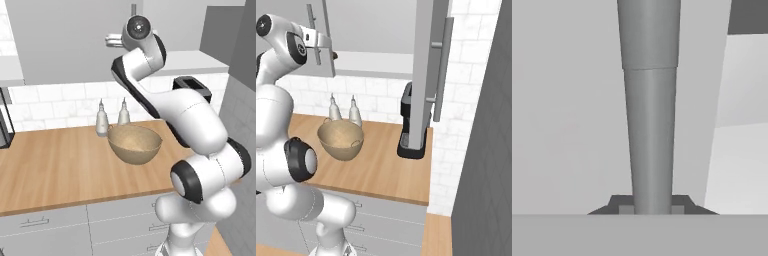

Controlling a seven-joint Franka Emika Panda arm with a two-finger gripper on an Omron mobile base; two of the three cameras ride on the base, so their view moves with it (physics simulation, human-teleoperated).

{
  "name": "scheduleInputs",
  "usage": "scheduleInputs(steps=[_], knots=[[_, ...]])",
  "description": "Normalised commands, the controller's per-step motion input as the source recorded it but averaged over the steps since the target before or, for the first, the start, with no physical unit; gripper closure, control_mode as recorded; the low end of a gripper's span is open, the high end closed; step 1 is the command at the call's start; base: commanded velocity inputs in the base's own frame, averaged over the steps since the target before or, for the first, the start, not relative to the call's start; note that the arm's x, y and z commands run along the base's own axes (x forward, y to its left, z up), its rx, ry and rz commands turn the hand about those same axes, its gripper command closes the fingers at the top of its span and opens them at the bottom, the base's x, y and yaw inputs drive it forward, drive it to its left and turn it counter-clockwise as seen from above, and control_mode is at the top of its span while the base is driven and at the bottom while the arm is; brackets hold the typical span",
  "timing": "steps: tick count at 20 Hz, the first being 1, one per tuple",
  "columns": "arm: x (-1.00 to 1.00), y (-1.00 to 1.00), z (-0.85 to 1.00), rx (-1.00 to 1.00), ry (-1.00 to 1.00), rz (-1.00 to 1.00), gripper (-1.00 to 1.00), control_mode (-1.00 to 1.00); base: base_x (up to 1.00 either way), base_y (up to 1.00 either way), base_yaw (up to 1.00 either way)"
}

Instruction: Open the cabinet, pick up the bread from the cabinet and place it in the basket. Then move the basket to the dining counter.

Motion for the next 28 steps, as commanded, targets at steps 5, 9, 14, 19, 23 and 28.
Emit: scheduleInputs(steps=[5, 9, 14, 19, 23, 28], knots=[[-0.44, 0.86, 0.0, -0.06, 0.03, -0.1, 1.0, -1.0, 0.0, 0.0, 0.0], [-0.51, 1.0, 0.0, -0.04, 0.0, -0.11, 1.0, -1.0, 0.0, 0.0, 0.0], [-0.76, 0.96, 0.0, 0.0, 0.0, -0.09, 1.0, -1.0, 0.0, 0.0, 0.0], [-1.0, 0.89, 0.06, 0.0, -0.07, -0.02, 1.0, -1.0, 0.0, 0.0, 0.0], [-0.98, 0.98, 0.02, 0.0, -0.09, 0.0, 1.0, -1.0, 0.0, 0.0, 0.0], [-0.86, 1.0, 0.09, -0.03, -0.03, 0.0, 1.0, -1.0, 0.0, 0.0, 0.0]])
